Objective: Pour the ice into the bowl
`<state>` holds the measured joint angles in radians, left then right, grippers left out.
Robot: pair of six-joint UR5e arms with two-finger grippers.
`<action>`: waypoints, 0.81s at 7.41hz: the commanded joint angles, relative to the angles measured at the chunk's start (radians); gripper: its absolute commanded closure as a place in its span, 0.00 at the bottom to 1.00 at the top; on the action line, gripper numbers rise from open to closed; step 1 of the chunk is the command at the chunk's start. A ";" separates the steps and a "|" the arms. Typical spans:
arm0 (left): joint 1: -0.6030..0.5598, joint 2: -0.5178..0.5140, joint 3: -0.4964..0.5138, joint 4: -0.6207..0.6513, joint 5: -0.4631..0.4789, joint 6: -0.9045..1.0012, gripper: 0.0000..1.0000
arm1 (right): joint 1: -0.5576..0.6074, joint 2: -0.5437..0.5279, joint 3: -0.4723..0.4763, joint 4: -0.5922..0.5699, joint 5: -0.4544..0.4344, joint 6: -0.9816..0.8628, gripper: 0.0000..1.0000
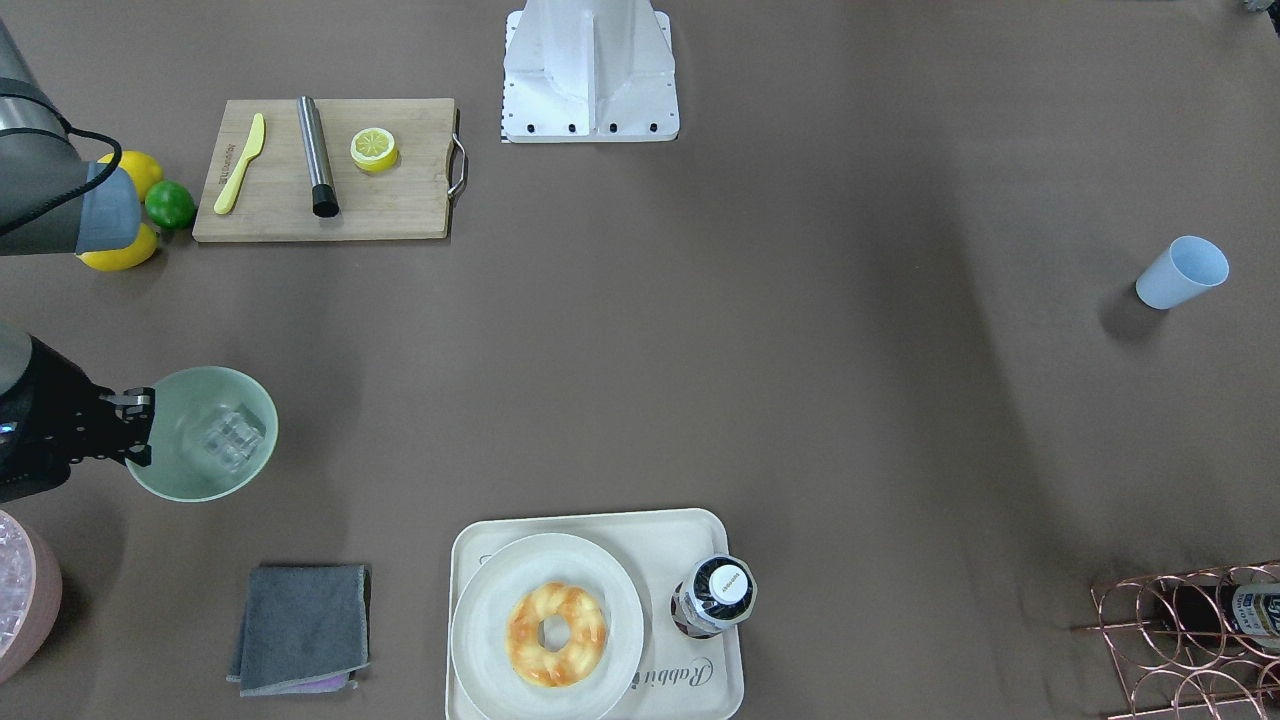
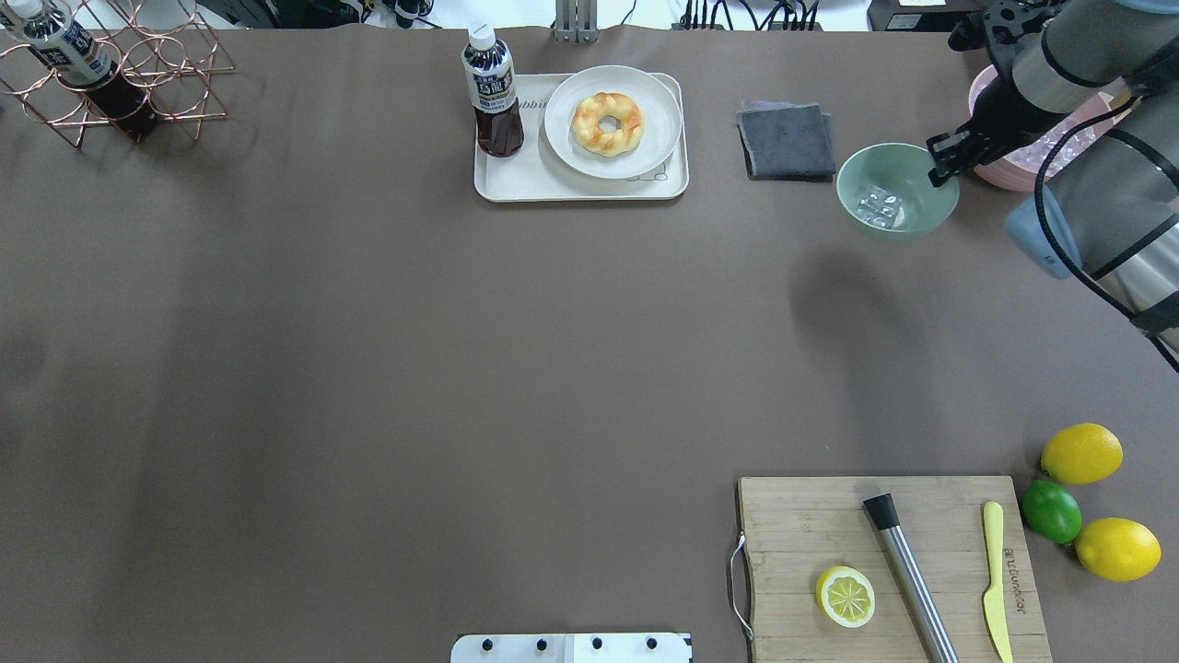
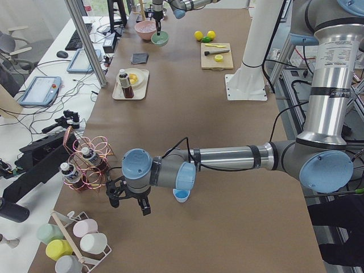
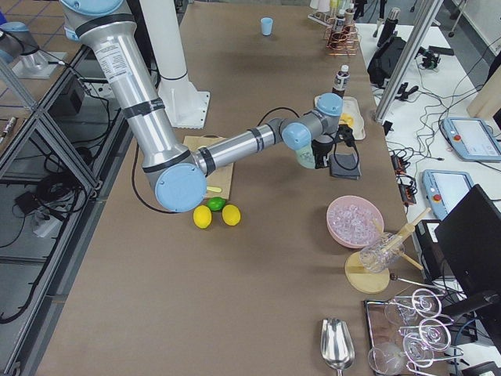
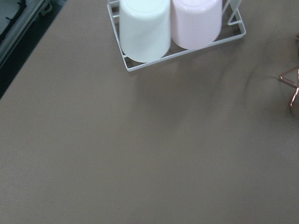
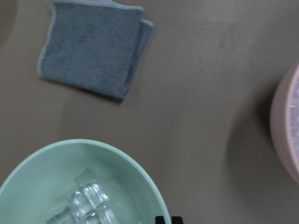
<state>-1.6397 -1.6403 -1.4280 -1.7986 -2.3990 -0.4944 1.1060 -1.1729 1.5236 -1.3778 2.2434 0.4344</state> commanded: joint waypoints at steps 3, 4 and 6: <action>0.041 0.016 -0.015 -0.071 -0.080 -0.036 0.03 | 0.173 -0.146 -0.095 0.076 0.096 -0.244 1.00; 0.041 0.017 -0.011 -0.071 -0.078 -0.041 0.03 | 0.176 -0.189 -0.100 0.124 0.096 -0.249 1.00; 0.040 0.053 -0.026 -0.076 -0.078 -0.038 0.03 | 0.215 -0.227 -0.164 0.190 0.119 -0.316 1.00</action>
<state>-1.5992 -1.6087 -1.4455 -1.8722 -2.4779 -0.5314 1.2898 -1.3630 1.4077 -1.2419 2.3444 0.1734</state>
